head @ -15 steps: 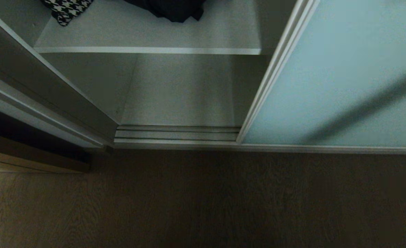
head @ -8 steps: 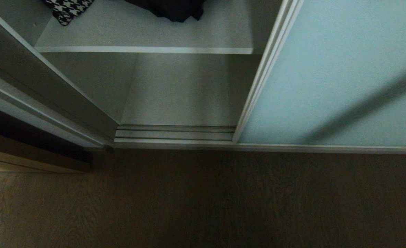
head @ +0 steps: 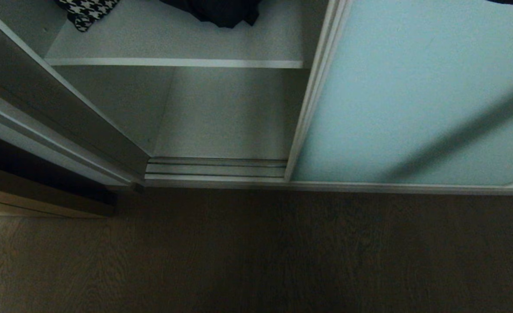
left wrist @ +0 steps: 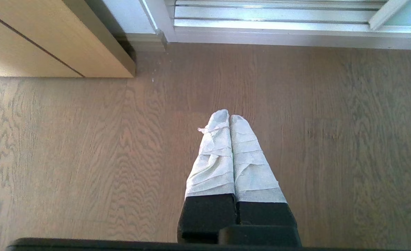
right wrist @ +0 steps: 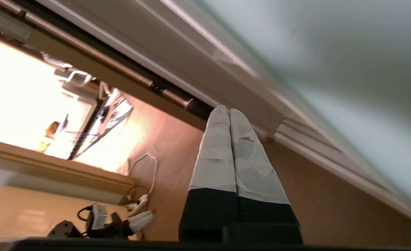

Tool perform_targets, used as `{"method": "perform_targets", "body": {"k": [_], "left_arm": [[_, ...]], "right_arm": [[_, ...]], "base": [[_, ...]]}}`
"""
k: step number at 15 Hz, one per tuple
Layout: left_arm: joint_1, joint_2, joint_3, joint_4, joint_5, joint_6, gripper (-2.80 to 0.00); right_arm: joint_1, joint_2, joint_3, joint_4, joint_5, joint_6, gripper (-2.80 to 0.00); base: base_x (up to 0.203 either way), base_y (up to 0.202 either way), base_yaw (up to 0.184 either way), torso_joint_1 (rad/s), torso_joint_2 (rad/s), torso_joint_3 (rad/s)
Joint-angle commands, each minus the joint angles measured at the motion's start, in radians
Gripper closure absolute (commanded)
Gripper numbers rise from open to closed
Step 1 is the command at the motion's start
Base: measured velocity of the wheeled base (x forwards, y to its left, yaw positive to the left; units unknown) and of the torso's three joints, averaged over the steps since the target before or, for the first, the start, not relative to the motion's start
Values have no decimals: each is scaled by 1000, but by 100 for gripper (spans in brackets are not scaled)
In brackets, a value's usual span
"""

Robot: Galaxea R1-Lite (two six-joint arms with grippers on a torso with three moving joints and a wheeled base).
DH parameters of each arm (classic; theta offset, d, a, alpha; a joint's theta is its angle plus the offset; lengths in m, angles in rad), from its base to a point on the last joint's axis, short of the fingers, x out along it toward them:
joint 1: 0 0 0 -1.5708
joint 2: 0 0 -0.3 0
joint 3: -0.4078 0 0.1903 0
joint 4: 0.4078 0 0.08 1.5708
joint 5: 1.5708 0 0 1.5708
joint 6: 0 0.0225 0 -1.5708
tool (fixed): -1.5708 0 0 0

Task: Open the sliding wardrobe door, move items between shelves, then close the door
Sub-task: Close the door

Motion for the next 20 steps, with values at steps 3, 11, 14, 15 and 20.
{"method": "perform_targets", "body": {"k": [3, 11, 14, 15, 20], "left_arm": [[0, 1, 0, 0, 0, 1, 0], [0, 1, 0, 0, 0, -1, 0], [0, 1, 0, 0, 0, 0, 0], [0, 1, 0, 0, 0, -1, 0], [0, 1, 0, 0, 0, -1, 0]], "right_arm": [[63, -36, 7, 14, 7, 6, 0], [-249, -470, 151, 140, 243, 11, 0], [-537, -692, 378, 164, 293, -5, 0], [-586, -754, 476, 166, 297, -21, 0], [-784, -1128, 1071, 192, 247, -244, 0]], "base": [[0, 0, 0, 0, 0, 0], [0, 0, 0, 0, 0, 0], [0, 0, 0, 0, 0, 0], [0, 0, 0, 0, 0, 0], [0, 0, 0, 0, 0, 0]]}}
